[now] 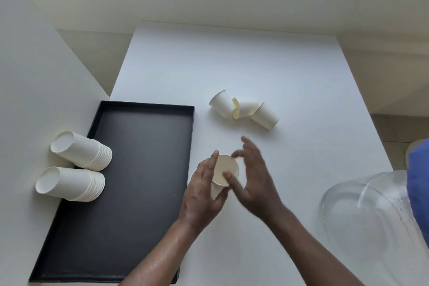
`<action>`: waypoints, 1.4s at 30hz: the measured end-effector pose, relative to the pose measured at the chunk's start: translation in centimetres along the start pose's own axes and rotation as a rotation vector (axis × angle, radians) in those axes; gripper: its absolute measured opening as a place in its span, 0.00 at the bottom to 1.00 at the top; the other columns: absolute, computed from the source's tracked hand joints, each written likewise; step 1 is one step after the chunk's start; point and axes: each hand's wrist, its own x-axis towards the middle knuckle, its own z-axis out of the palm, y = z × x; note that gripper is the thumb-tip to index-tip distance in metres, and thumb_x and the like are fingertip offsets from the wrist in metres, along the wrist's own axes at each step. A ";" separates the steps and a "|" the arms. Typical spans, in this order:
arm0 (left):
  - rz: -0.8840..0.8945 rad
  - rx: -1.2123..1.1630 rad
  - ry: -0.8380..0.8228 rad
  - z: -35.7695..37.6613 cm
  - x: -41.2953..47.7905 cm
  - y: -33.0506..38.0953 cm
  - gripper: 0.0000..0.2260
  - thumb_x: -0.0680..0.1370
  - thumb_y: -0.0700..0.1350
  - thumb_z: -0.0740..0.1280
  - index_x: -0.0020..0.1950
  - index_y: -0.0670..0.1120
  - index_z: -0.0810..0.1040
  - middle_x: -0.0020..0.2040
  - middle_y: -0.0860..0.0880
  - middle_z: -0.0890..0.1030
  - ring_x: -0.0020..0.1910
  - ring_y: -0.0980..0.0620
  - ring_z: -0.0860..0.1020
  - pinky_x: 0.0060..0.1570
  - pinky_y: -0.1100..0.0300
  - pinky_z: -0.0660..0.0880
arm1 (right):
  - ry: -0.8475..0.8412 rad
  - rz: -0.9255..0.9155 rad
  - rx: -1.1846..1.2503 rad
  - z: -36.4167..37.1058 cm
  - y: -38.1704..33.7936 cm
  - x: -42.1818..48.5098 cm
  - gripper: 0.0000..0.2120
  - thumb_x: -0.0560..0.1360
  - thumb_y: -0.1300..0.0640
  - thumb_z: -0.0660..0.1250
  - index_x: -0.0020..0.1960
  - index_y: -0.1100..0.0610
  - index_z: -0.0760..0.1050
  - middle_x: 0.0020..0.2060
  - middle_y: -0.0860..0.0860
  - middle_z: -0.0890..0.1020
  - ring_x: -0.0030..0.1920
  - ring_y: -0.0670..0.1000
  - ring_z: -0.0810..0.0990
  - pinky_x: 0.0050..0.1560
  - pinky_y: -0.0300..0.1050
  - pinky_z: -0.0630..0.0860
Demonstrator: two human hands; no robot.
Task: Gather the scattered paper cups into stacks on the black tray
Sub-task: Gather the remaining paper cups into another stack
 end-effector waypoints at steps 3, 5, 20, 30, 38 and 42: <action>0.008 0.021 -0.001 0.1 0.1 0.1 0.38 0.75 0.45 0.76 0.81 0.44 0.62 0.70 0.48 0.74 0.66 0.51 0.75 0.60 0.58 0.77 | 0.256 0.094 -0.186 -1.6 2.5 4.8 0.25 0.76 0.50 0.72 0.68 0.61 0.72 0.71 0.58 0.72 0.75 0.58 0.69 0.72 0.56 0.69; 0.013 0.030 -0.005 0.2 0.0 0.2 0.39 0.74 0.45 0.77 0.81 0.44 0.62 0.69 0.48 0.74 0.66 0.51 0.76 0.59 0.60 0.76 | 0.225 0.263 -0.290 -2.9 4.4 8.4 0.33 0.76 0.51 0.73 0.75 0.61 0.66 0.75 0.61 0.67 0.76 0.62 0.65 0.73 0.60 0.67; 0.021 0.018 -0.024 0.5 -0.5 0.5 0.39 0.74 0.46 0.76 0.81 0.46 0.61 0.70 0.50 0.74 0.67 0.52 0.75 0.59 0.61 0.76 | 0.129 0.561 -0.241 -4.7 8.0 9.2 0.30 0.73 0.46 0.74 0.69 0.54 0.65 0.60 0.55 0.78 0.60 0.61 0.78 0.60 0.54 0.74; -0.054 -0.040 0.001 1.2 -1.0 0.6 0.41 0.74 0.51 0.74 0.82 0.48 0.57 0.77 0.63 0.63 0.74 0.69 0.63 0.67 0.72 0.67 | 0.147 0.028 0.216 -1.8 -2.2 -0.8 0.39 0.74 0.51 0.75 0.79 0.54 0.61 0.70 0.44 0.74 0.68 0.46 0.76 0.63 0.39 0.75; -0.139 -0.074 -0.016 1.5 -1.1 0.7 0.47 0.75 0.52 0.75 0.82 0.65 0.45 0.79 0.60 0.65 0.71 0.56 0.73 0.59 0.64 0.73 | -0.034 0.025 -0.075 0.6 0.1 -2.5 0.38 0.78 0.44 0.68 0.81 0.56 0.58 0.77 0.48 0.67 0.77 0.46 0.63 0.75 0.50 0.67; -0.096 -0.071 -0.027 1.4 -0.9 0.7 0.48 0.75 0.51 0.75 0.83 0.61 0.44 0.77 0.68 0.61 0.70 0.62 0.71 0.56 0.66 0.75 | -0.121 0.033 -0.144 0.8 0.3 -3.2 0.39 0.79 0.36 0.59 0.83 0.52 0.51 0.82 0.47 0.57 0.81 0.45 0.54 0.79 0.49 0.60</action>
